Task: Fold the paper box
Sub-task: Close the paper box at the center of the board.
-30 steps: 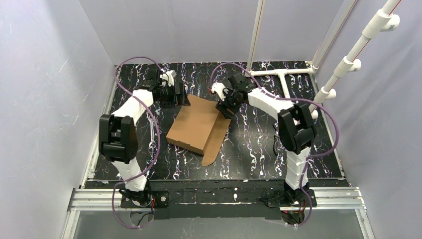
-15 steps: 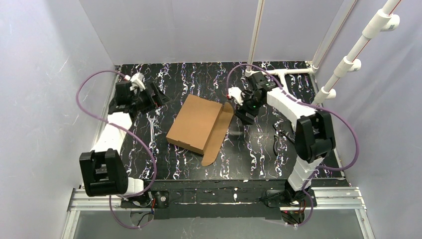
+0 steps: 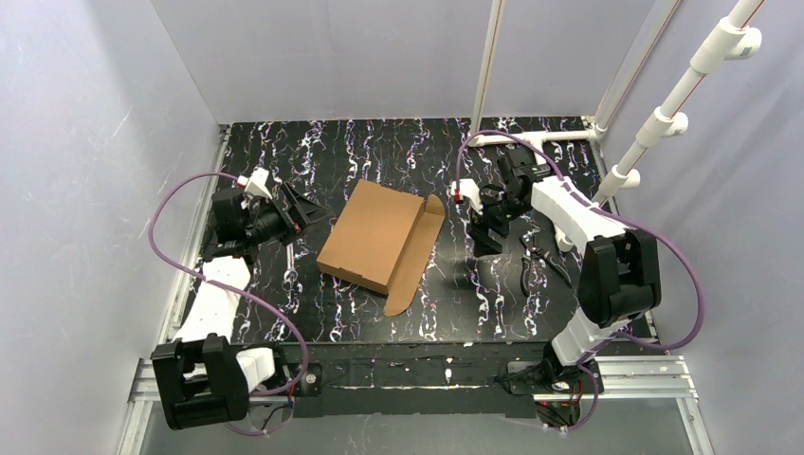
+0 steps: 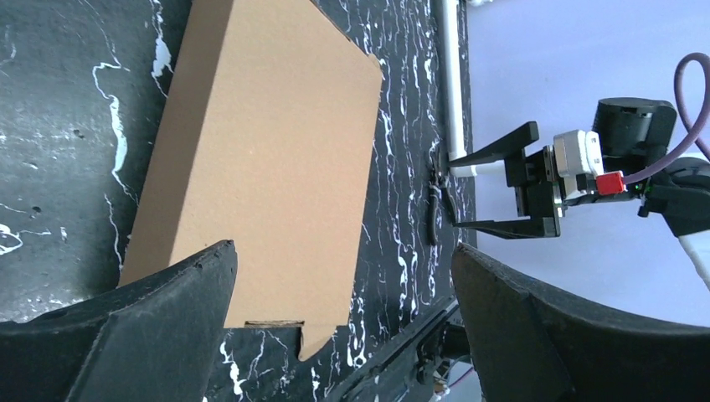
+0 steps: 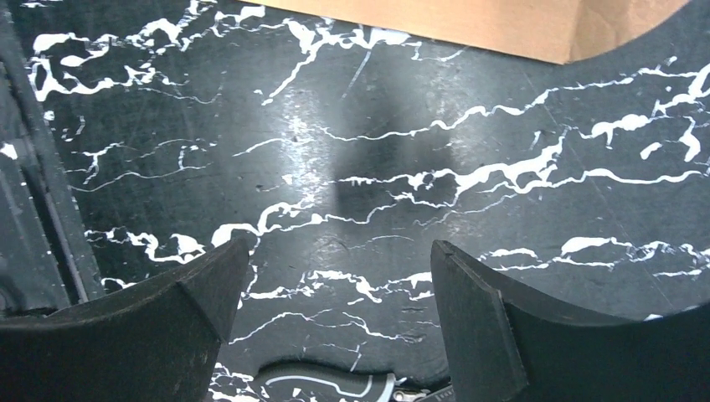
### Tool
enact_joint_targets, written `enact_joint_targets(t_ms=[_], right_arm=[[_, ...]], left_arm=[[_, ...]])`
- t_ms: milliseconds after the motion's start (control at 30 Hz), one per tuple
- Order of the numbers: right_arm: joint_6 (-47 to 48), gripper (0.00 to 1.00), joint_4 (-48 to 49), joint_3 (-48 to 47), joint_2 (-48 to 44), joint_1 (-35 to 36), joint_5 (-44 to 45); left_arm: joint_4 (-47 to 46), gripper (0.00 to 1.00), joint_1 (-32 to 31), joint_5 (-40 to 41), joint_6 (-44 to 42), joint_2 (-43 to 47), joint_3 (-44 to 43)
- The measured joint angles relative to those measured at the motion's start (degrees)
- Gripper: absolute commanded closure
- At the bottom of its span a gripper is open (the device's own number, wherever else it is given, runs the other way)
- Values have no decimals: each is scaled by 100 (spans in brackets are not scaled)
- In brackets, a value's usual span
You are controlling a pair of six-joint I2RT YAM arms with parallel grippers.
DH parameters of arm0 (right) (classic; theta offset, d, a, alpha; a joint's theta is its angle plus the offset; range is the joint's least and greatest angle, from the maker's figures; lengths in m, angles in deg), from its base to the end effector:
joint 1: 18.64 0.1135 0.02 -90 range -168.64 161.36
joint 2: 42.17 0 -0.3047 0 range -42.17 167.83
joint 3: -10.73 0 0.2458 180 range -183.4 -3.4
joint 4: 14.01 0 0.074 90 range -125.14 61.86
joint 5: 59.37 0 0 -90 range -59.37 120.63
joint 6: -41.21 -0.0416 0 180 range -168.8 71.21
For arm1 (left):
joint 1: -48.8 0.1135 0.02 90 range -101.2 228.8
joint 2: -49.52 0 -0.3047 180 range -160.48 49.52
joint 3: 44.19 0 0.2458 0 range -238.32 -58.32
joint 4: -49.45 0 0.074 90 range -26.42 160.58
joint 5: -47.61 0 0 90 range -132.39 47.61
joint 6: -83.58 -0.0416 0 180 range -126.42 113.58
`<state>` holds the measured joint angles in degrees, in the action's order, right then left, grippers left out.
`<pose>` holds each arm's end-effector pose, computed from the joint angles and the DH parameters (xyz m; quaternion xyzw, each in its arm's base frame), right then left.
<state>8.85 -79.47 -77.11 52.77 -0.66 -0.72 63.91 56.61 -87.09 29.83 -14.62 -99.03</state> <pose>0.3005 0.1203 0.2822 -0.6158 0.7268 0.2017 0.2279 0.2264 0.0015 0.3062 -0.0979 0.7960 -0.4329 0.4116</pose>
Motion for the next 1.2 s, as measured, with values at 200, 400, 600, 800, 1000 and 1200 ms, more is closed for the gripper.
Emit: enact_joint_targets(t_ms=[200,400,600,800,1000,1200], right_arm=[[422,11,-120,284,-273,-114,-629],[1021,2,-254,586,-505,-138,-1335],[1145,2,-101,879,-754,-140,-1716],[35,2,918,1169,-874,-140,-1714],[-1193,1,1912,1034,-339,-87,-1331],[-2736,2,3447,1082,52,-61,-800]], left_arm=[[79,2,24,-240,105,275,138],[621,2,-7,-391,-133,404,162],[1692,2,-780,286,-800,634,-136],[2264,2,-1856,1368,-1537,634,-632],[2140,2,-1895,1692,-2098,306,-975],[1753,2,-1878,1679,-2055,-551,-1399]])
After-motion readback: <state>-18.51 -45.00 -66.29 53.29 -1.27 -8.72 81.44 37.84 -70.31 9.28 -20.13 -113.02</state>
